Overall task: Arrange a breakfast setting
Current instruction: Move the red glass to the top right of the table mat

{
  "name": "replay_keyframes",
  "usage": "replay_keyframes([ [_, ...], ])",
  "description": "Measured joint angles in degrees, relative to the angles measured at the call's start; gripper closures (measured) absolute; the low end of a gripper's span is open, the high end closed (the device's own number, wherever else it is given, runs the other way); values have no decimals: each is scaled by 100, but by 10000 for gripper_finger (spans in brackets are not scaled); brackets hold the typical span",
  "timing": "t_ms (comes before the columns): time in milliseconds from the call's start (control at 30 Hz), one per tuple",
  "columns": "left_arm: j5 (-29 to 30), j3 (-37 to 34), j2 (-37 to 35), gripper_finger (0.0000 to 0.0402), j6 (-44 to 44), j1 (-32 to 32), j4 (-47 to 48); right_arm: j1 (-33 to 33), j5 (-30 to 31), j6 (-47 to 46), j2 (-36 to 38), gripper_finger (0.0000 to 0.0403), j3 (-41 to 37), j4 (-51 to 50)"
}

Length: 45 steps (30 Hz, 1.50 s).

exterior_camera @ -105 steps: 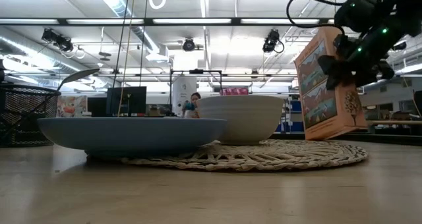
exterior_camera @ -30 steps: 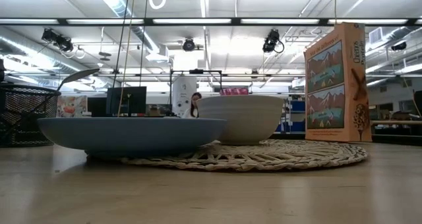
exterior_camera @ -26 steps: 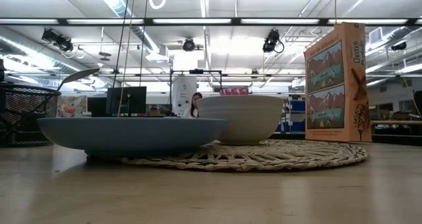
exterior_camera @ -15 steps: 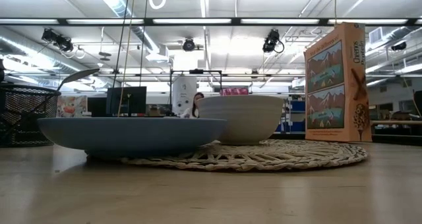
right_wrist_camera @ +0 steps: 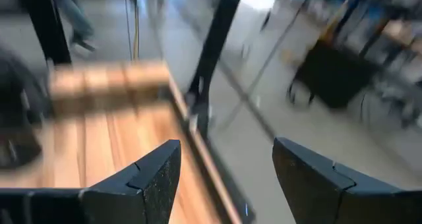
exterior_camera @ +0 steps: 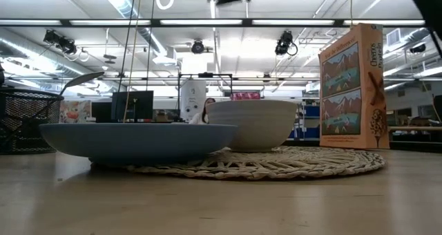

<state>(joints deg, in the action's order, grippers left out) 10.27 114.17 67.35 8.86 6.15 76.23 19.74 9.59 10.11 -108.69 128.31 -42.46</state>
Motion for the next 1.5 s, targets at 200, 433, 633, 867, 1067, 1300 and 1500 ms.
replay_keyframes([
  [200,-1,-2,-154,95,-49,0,306,182,-61,197,-628,158,0,-1337],
  [433,1,-2,-183,95,-158,0,335,415,-122,486,-1084,158,0,-2358],
  [633,1,-2,-179,95,-203,0,332,660,-194,969,-1353,160,2,-2765],
  [867,-1,-2,-176,95,-230,0,315,930,-193,1393,-1511,182,-13,-2913],
  [1067,1,-2,-174,95,-359,0,184,1080,-285,1512,-1661,204,-11,-2972],
  [1300,1,-2,-174,95,-480,0,98,1111,-362,2069,-1899,225,-15,-3180],
  [1500,3,-2,-174,95,-482,0,106,1049,-273,2175,-1977,264,-17,-3197],
])
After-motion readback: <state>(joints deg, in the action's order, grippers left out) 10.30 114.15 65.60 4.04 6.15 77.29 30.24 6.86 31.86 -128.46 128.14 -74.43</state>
